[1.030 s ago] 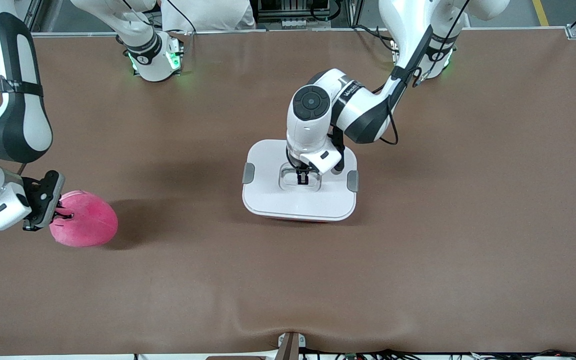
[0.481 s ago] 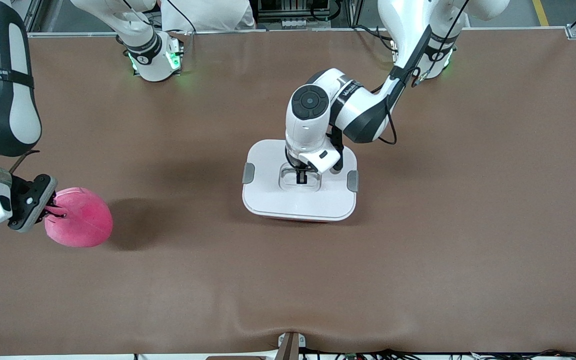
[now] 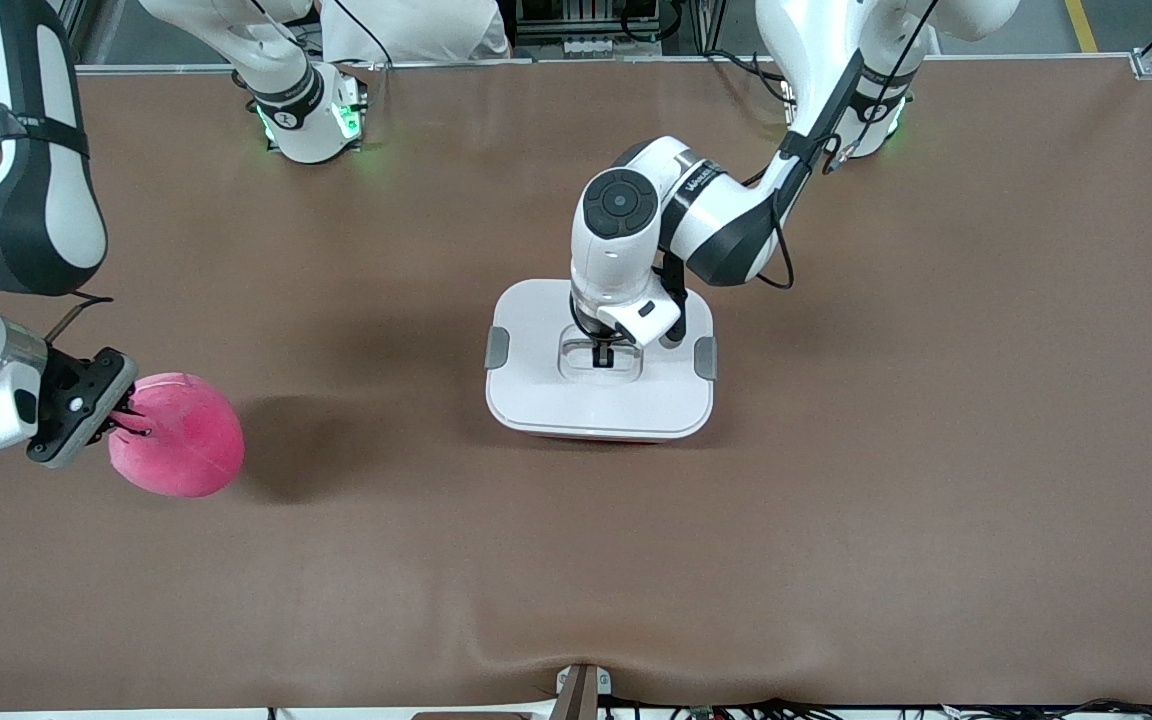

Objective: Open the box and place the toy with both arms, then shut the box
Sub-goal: 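Grasp the plush with the right gripper while the left gripper grips the handle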

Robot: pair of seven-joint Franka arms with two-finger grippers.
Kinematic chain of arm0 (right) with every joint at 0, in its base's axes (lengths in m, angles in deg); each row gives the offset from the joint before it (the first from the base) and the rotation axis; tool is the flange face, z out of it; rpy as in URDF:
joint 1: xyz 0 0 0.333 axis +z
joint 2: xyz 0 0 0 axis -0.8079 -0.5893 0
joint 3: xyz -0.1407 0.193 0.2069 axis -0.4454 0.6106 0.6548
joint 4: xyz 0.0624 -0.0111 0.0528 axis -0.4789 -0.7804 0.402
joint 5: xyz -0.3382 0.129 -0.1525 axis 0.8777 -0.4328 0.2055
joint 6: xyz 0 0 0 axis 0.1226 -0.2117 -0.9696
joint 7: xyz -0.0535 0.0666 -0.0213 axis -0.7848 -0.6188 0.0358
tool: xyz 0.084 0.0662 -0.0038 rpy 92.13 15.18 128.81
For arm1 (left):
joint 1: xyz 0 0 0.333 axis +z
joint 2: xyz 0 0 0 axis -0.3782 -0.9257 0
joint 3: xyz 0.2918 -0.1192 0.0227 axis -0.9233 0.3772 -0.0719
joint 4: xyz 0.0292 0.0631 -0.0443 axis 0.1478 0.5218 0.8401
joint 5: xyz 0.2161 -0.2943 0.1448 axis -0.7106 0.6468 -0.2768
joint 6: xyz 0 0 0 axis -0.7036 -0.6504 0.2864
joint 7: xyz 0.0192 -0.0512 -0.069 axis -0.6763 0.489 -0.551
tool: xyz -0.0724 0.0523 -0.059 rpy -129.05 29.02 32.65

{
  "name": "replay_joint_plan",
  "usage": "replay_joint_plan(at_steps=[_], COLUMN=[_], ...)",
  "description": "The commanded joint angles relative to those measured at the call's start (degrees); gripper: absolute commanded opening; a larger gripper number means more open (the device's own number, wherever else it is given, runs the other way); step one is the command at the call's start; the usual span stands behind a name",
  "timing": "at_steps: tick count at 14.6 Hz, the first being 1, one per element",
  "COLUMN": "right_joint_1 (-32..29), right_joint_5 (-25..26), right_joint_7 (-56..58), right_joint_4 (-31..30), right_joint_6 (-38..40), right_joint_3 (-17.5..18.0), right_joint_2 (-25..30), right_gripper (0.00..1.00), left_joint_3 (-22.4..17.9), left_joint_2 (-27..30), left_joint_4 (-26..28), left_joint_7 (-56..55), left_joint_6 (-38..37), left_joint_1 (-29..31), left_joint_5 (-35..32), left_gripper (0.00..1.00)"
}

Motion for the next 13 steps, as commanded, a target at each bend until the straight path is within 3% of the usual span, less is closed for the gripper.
replay_joint_plan(at_steps=[1, 6, 13], right_joint_1=[1.6, 4.5, 6.6], right_joint_5=[-1.9, -2.5, -4.3], right_joint_7=[-6.2, -17.9, -25.4], right_joint_4=[1.3, 2.8, 2.8], right_joint_6=[2.1, 4.4, 6.4], right_joint_3=[-0.1, -0.1, -0.1], right_joint_2=[0.8, 0.8, 0.9], right_gripper=[0.0, 0.0, 0.0], left_joint_3=[-0.3, -0.4, -0.2], left_joint_2=[-0.5, -0.3, 1.3], left_joint_4=[-1.0, -1.0, -0.9], left_joint_7=[-1.4, -0.6, 0.7], left_joint_6=[0.1, 0.1, -0.1], left_joint_1=[-0.6, -0.6, -0.6], left_joint_5=[-2.1, -2.4, -4.9], left_gripper=[0.0, 0.0, 0.0])
